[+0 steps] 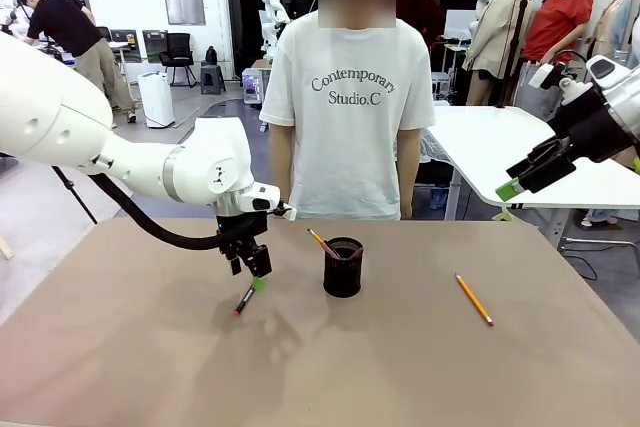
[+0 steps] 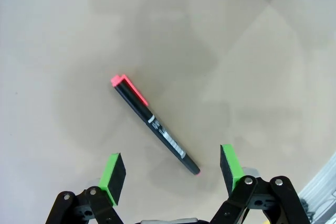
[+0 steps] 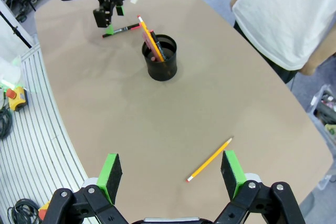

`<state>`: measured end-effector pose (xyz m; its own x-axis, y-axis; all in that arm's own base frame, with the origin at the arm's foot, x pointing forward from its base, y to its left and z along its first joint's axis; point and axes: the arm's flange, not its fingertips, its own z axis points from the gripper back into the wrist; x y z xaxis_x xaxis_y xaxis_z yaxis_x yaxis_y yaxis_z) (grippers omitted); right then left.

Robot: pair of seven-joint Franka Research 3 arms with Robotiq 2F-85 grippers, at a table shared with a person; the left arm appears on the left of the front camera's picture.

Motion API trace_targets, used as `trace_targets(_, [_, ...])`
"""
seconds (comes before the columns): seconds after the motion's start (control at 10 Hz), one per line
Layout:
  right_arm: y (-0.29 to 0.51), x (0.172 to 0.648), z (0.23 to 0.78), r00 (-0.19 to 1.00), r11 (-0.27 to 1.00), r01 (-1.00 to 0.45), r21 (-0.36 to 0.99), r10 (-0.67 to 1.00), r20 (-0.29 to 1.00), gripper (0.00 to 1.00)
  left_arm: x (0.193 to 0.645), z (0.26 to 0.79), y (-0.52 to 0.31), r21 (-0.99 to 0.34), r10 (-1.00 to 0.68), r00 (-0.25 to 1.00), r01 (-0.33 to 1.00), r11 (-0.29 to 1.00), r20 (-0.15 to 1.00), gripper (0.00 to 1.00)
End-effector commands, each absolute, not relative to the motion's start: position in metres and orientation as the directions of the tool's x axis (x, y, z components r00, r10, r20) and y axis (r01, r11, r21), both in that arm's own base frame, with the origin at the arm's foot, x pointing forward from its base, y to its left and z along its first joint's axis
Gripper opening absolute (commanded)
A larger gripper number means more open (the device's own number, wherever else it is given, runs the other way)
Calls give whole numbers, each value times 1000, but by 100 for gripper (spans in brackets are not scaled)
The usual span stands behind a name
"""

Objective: Place the pens into the pen holder.
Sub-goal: Pick up a writing instrument from the table and place it into the Pen holder.

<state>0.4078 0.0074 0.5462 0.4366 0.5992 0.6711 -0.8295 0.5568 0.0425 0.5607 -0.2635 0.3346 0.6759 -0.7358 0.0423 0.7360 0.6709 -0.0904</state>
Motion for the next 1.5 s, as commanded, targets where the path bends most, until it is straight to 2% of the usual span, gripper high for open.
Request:
trace_targets(0.0, [7,409,547,427,549,-835,45,594,682,100,570,328,-271,3,-680,731,681,732,49,93])
trace_targets(0.4, [7,409,547,427,549,-835,45,594,682,100,578,314,-280,72,-599,798,595,800,64,93])
trace_targets(0.7, [7,409,547,427,549,-835,45,594,682,100,580,309,-282,19,-590,801,591,806,101,93])
trace_targets(0.8, [7,409,547,427,549,-835,45,594,682,100,578,308,-281,28,-632,768,633,774,99,82])
trace_targets(1.2, [7,409,547,427,549,-835,45,594,682,100,578,307,-284,50,-609,790,607,793,71,5])
trace_targets(1.3, [7,409,547,427,549,-835,45,594,682,100,577,308,-284,55,-610,789,607,793,70,0])
trace_targets(1.4, [7,409,547,427,549,-835,45,594,682,100,576,308,-285,58,-610,789,607,792,72,0])
